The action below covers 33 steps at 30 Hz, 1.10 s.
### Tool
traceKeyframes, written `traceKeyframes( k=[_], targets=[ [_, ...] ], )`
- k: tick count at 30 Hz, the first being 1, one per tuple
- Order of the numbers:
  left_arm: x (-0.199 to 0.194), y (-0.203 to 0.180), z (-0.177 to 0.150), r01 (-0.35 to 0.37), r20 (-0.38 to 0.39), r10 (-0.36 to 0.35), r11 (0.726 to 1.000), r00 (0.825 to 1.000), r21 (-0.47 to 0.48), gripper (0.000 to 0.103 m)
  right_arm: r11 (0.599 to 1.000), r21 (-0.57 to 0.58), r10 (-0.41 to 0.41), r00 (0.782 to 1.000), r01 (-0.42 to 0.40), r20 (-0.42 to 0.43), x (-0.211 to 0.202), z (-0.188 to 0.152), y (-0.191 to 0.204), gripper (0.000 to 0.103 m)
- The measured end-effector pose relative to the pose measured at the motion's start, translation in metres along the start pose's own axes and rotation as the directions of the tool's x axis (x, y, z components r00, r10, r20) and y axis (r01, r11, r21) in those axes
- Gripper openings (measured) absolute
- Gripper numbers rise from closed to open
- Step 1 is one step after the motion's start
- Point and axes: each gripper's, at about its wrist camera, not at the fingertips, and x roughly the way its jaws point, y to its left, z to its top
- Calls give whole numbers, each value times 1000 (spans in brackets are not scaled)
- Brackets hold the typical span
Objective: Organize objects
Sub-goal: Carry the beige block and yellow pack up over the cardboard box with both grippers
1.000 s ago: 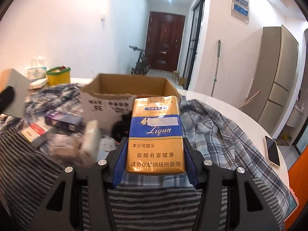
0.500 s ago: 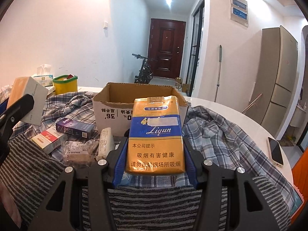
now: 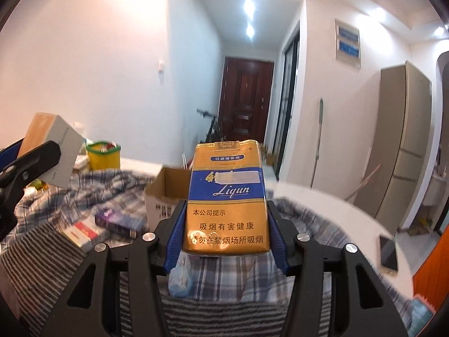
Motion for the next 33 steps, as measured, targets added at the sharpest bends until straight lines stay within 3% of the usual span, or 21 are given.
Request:
traceKeyframes(
  k=[3,7,11,14,17,19,22,27,33],
  targets=[
    [-11,7,25,50,59,-45,996,997,-79,54,996,-36,79,997,-78,7,-7,26,-2,52],
    [-23,0,64,50,179,-43,998,983,-34,54,987,-1,163,984,-164,75,-14,76,-11,52],
    [-26,4,115,26,282,-5,997,959,-71,54,992,87,71,967,-95,244,-29,122,-31,53],
    [-28,9,145,72,301,-40,993,953,-97,54,985,125,83,959,-121,269,-23,149,-41,53],
    [-30,9,160,57,346,-24,995,938,-85,54,976,154,104,952,-154,289,-17,174,-53,53],
    [-29,11,164,60,356,-19,993,934,-102,54,972,171,99,944,-159,314,-14,187,-60,53],
    [-18,23,161,80,329,-32,988,944,-133,54,964,200,95,930,-174,354,-8,185,-71,53],
    [11,33,141,41,275,-5,991,961,-126,54,975,137,133,952,-176,274,23,161,-64,53],
    [45,22,132,28,202,-8,995,979,-97,54,968,119,185,949,-221,253,37,159,-66,53]
  ],
)
